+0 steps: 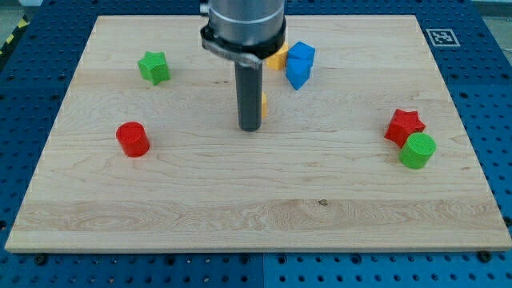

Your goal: Drag the yellow heart to the left of blue triangle

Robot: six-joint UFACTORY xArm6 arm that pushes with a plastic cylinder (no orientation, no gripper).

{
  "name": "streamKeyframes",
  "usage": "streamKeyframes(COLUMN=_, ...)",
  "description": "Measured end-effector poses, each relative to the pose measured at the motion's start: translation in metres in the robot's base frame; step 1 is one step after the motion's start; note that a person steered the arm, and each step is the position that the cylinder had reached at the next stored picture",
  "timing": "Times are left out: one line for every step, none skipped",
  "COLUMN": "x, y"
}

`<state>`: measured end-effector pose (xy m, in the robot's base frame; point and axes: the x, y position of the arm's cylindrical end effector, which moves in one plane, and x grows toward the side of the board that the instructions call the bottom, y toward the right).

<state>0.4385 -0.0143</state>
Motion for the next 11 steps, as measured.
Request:
streamKeyframes(x=0.01, y=-0.003)
streamKeyframes(x=0.015, y=-0.008)
streamKeyframes(x=-0.031, y=-0.008)
streamKeyframes(x=-0.054, y=-0.017)
streamKeyframes(x=-0.05, y=-0.018)
streamKeyframes(x=-0.031, y=-0.018)
streamKeyframes(x=-0.003, y=-0.018)
streamKeyframes(x=0.0, y=0.001)
streamKeyframes(x=-0.036, y=0.008)
streamKeyframes(x=-0.053, y=0.007)
streamKeyframes(x=-0.053, y=0.007)
